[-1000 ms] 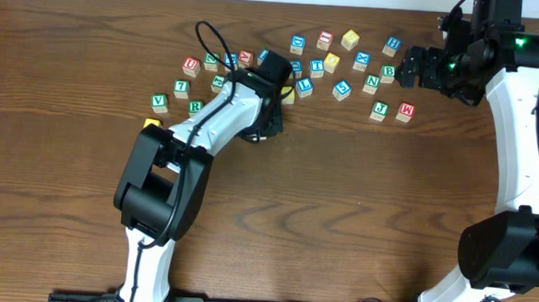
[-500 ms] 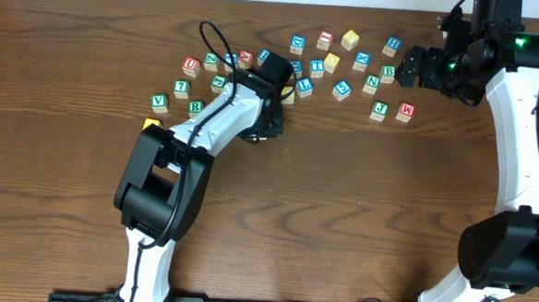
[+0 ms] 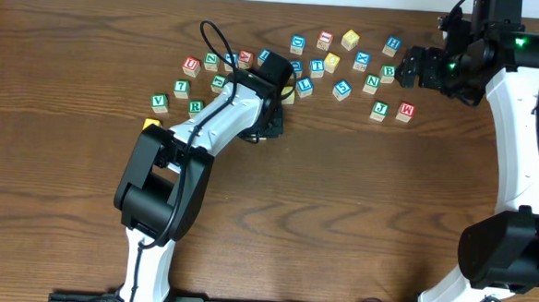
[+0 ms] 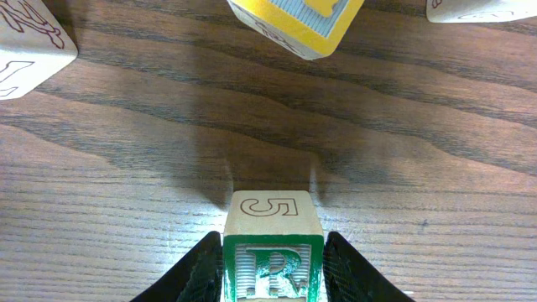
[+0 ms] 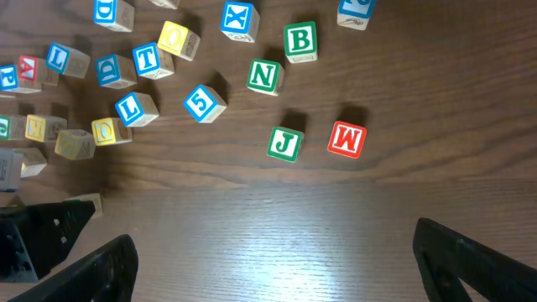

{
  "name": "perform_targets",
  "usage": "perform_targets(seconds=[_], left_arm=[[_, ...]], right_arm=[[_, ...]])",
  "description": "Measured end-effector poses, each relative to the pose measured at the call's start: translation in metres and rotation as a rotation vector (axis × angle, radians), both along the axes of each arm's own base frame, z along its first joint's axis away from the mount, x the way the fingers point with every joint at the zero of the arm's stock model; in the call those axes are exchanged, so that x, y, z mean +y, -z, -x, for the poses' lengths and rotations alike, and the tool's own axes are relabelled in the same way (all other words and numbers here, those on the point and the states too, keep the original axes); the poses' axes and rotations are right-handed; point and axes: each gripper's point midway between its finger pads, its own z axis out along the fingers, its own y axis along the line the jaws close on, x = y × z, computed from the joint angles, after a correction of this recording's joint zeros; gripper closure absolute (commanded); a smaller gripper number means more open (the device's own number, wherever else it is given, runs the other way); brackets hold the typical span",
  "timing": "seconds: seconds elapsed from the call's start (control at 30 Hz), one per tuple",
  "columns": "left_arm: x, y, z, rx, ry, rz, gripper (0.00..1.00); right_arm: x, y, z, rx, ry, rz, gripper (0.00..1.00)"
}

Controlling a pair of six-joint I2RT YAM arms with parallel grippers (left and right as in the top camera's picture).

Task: Spell out ROBOT
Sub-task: 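Lower the R block onto the table and open the left gripper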

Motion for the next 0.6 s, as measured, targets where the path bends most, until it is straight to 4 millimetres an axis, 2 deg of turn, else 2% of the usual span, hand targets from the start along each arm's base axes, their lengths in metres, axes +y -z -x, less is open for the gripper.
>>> perform_targets(seconds=[0.6], left_arm=[[-0.0012,-0.0005,-0.0023,-0.011,0.020,0.001,0.61]], right_arm=[[-0.0001,0.0000,0.0000,0.000,0.000,0.000,0.01]])
